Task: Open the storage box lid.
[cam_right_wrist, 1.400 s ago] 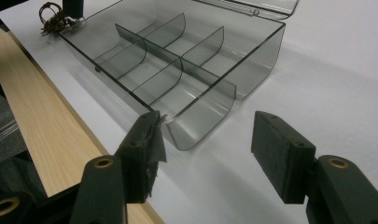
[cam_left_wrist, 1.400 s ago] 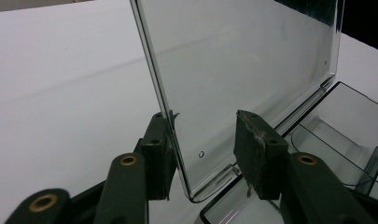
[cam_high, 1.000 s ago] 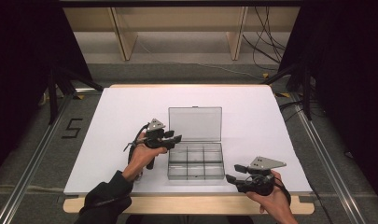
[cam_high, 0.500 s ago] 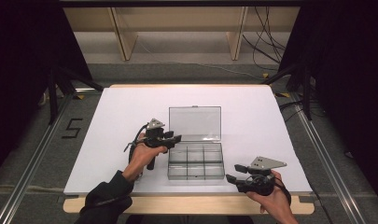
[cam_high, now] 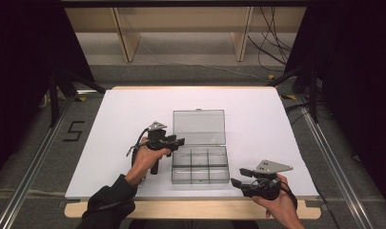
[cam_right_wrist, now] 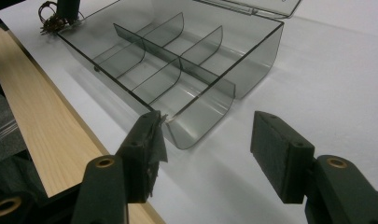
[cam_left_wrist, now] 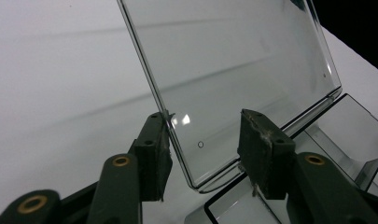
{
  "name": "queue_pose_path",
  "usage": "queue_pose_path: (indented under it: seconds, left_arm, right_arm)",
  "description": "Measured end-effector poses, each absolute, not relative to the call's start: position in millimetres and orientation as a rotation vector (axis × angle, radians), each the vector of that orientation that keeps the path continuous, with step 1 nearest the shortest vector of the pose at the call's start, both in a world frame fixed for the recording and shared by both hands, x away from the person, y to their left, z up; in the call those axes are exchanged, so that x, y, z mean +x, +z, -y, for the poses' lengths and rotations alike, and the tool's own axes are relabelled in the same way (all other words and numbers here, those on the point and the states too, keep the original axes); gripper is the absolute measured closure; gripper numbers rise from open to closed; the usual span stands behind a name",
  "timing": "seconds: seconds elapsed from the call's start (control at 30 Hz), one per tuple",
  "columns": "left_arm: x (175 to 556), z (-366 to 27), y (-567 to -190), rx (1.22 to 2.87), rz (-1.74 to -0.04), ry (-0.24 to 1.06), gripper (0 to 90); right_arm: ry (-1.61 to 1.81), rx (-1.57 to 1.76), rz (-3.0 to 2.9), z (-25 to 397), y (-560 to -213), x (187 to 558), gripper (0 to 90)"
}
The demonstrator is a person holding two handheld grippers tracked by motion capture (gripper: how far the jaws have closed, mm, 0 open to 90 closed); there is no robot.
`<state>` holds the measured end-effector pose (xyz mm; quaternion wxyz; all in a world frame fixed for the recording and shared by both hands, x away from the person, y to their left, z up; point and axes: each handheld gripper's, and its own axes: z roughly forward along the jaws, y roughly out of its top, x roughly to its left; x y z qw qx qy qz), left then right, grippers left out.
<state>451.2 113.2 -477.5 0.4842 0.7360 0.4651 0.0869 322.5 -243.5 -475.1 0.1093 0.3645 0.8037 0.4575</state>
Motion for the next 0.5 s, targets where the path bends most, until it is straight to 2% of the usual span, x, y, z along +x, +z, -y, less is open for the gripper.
queue_pose_path:
  seconds: [0.3, 0.5]
  left_arm:
    - [457, -122, -485, 1.727, -1.200, 0.098, 50.3]
    - [457, -127, -478, 1.724, -1.207, 0.111, 51.6]
  right_arm:
    - [1.334, 1.071, -2.376, 244, -475, 323, 44.3]
    - [1.342, 1.081, -2.367, 245, -474, 322, 44.3]
